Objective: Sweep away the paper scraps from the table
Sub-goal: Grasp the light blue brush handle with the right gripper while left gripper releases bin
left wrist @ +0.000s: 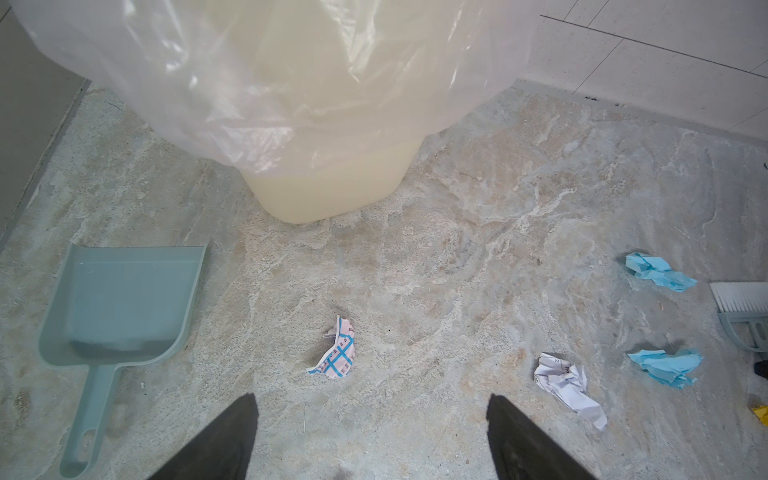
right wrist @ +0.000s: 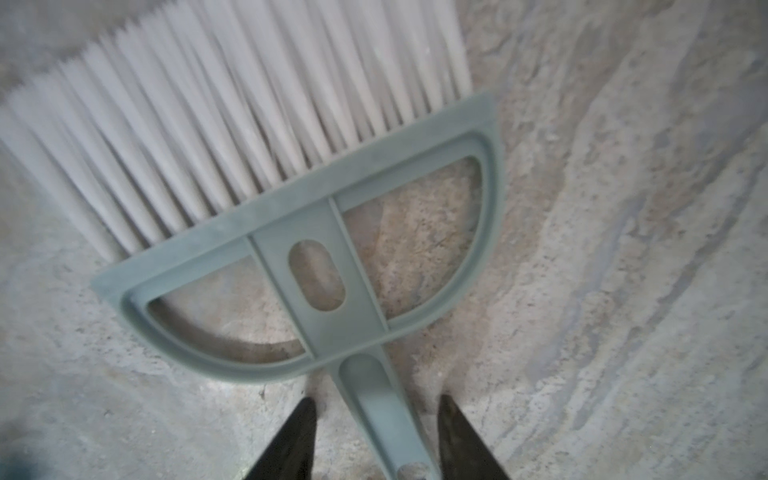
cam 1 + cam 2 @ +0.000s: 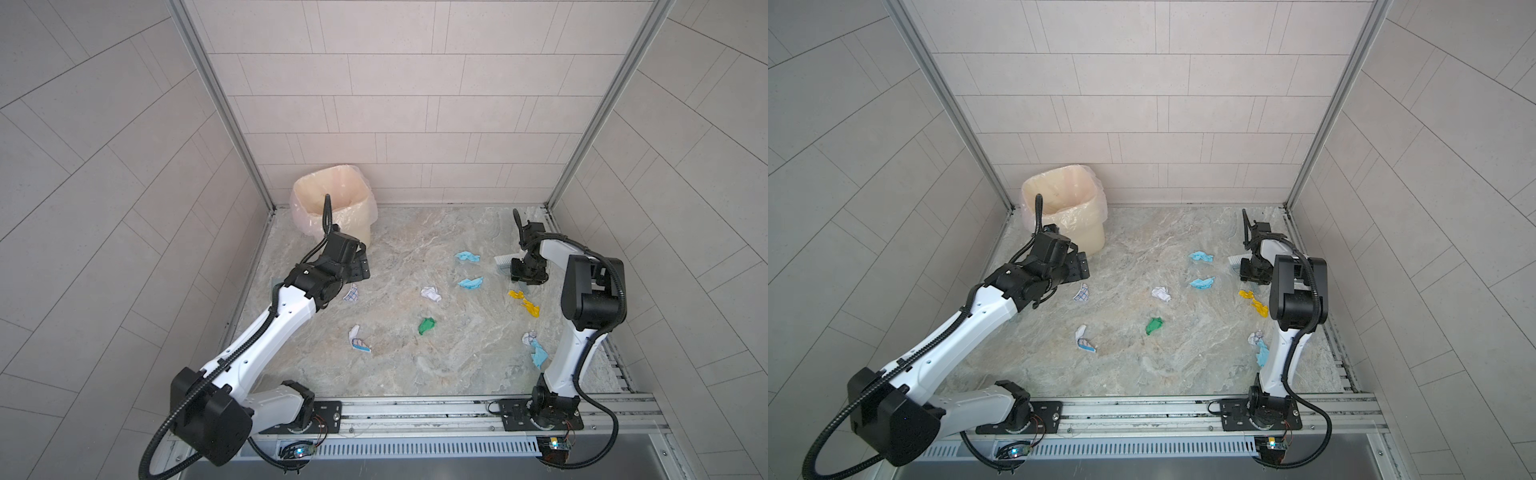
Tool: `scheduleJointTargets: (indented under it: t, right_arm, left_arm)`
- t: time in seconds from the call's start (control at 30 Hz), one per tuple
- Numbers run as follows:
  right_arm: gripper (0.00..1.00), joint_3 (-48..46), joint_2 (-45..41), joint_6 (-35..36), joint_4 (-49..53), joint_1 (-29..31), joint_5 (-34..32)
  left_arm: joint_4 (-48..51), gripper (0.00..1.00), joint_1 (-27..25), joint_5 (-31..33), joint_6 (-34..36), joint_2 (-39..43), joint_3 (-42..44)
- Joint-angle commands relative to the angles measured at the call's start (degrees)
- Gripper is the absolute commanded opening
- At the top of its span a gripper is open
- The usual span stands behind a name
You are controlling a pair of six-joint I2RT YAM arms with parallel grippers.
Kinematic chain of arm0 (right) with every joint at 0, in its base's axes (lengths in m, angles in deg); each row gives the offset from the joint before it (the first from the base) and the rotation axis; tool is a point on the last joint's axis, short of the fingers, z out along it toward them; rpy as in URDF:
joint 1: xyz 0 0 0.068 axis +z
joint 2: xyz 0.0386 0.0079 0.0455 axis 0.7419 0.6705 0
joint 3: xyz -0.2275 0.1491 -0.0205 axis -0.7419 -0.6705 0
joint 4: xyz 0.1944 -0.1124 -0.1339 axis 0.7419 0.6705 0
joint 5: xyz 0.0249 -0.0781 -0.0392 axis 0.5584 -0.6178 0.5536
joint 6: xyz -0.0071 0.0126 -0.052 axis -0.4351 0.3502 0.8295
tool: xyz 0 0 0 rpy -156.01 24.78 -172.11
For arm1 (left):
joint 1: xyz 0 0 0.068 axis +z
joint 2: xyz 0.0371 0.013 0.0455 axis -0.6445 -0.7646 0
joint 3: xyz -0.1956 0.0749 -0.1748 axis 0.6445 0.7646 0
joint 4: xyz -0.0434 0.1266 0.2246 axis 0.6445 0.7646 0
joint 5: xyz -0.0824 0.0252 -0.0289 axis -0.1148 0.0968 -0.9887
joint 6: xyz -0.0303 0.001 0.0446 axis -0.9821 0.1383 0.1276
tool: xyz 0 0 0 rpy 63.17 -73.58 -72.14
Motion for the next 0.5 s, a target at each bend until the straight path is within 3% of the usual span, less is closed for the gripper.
scheduleJointTargets:
  t: [0.0, 0.1, 0.47]
  right_arm:
    - [0.36, -1.3, 2.6, 0.6, 1.5, -0.4, -3.0]
    - [0.24, -0.9, 2.7, 1.1, 1.9, -0.5, -2.7]
    - [0.02, -1.1, 2.0, 1.9, 1.6, -0.5, -2.9]
  left_arm:
    - [0.4, 0.92, -0.3, 1.7, -1.1, 1.4, 0.0]
    - [0.4, 0.92, -0.3, 1.6, -1.0, 1.3, -0.2]
    - [0.4, 0.92, -0.5, 0.5, -1.1, -0.2, -0.7]
